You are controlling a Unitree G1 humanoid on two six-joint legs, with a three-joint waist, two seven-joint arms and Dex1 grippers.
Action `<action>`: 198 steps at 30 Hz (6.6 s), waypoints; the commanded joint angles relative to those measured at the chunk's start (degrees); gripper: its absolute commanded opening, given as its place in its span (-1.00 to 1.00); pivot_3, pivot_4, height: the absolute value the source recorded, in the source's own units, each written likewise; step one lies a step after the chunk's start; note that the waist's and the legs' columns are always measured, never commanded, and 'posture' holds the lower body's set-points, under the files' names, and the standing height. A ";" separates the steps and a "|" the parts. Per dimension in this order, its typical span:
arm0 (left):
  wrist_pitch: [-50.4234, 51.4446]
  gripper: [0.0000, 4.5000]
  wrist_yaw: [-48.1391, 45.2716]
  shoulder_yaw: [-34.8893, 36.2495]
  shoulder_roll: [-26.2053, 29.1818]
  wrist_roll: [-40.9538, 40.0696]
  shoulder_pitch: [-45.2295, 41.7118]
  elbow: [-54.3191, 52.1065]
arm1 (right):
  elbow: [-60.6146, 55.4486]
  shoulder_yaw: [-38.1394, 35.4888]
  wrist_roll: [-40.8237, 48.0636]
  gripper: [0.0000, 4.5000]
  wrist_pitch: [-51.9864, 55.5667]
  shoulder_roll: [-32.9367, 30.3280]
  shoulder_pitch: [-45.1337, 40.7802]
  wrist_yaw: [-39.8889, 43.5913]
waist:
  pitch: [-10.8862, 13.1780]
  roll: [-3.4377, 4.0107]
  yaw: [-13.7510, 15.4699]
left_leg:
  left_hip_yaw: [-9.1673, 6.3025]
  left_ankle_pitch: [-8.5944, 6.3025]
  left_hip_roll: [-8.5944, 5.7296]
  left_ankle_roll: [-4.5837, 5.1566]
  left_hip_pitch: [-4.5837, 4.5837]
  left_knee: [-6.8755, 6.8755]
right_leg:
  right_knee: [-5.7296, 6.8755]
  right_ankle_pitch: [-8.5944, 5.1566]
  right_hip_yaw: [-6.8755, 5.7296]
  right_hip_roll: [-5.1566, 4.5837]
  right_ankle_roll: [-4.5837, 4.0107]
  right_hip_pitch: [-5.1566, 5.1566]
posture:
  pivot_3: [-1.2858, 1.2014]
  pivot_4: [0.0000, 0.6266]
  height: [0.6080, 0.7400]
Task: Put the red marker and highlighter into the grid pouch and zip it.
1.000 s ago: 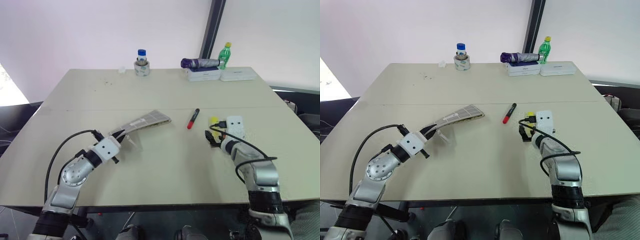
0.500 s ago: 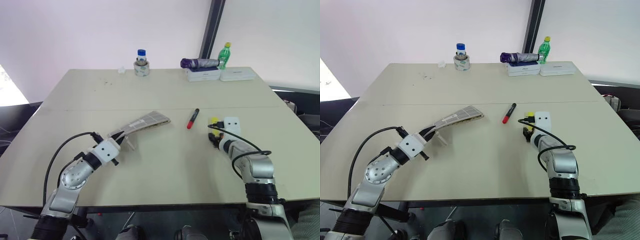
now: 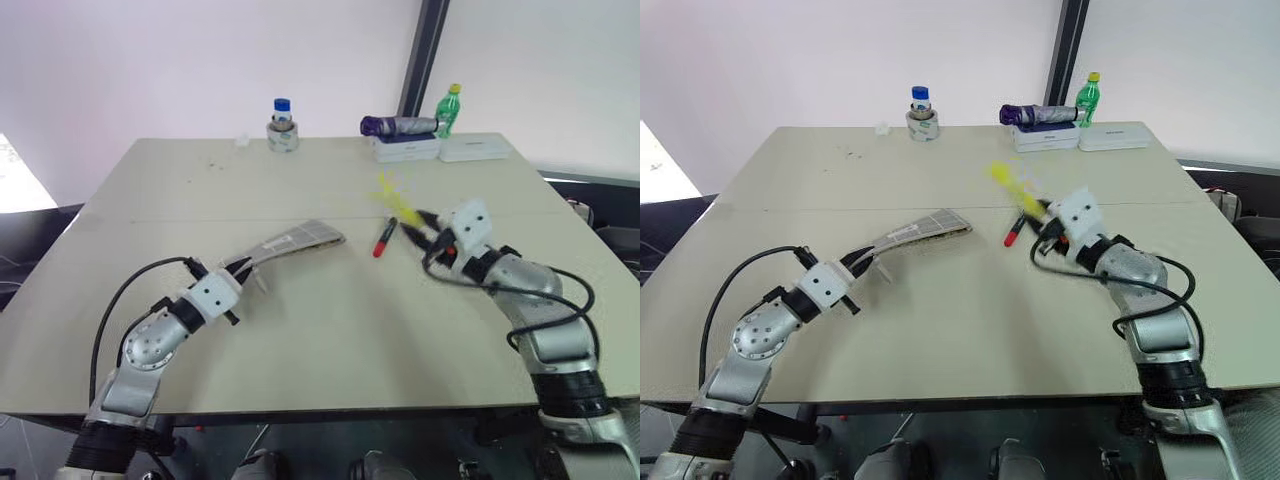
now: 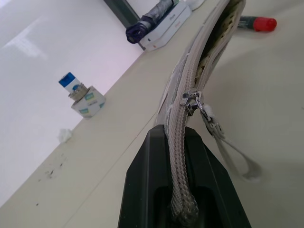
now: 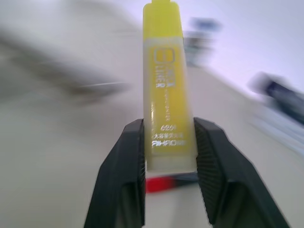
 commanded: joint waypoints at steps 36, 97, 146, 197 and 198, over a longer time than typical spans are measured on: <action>-14.75 -1.00 -8.87 -3.82 8.51 3.81 -3.39 4.44 | 1.37 12.09 -0.95 -0.61 21.67 2.88 -11.09 3.65 | 0.01 0.00 0.04 | 0.03 -0.19 -0.04 0.31 -0.03 0.13 | 0.01 0.02 0.00 -0.09 -0.03 -0.02 | 0.03 -0.52 0.97; -6.25 -1.00 -7.06 5.93 5.24 -6.80 1.19 2.91 | -15.39 1.35 -15.05 0.94 2.94 20.14 20.42 -27.79 | -0.13 -0.23 -0.04 | -0.03 0.06 -0.04 -0.13 0.01 0.09 | 0.04 0.00 -0.01 -0.06 -0.02 0.04 | 0.03 -0.52 0.97; -2.76 -1.00 -4.64 4.18 3.84 -4.70 3.27 -2.85 | 29.74 2.80 -10.62 -0.85 -1.49 15.47 -19.27 -12.83 | -0.07 -0.11 -1.55 | 0.13 0.09 -0.04 -0.15 -0.06 0.00 | 0.04 0.01 0.02 -0.11 -0.01 -0.08 | 0.03 -0.52 0.97; 0.71 -1.00 -8.08 -2.53 0.75 -4.99 -0.92 -5.37 | 12.92 19.31 -26.32 -0.85 -17.35 8.62 -16.92 5.08 | -0.07 -0.13 -1.13 | 0.09 0.09 -0.02 -0.16 -0.02 0.11 | 0.08 0.00 0.00 -0.05 0.00 -0.04 | 0.03 -0.52 0.97; 0.78 -1.00 -8.15 -2.45 0.76 -5.15 -0.92 -5.31 | 13.00 19.61 -26.17 -0.85 -17.41 8.13 -16.65 6.24 | -0.07 -0.13 -1.08 | 0.09 0.09 -0.02 -0.15 -0.02 0.12 | 0.09 0.00 0.00 -0.05 0.00 -0.04 | 0.03 -0.52 0.97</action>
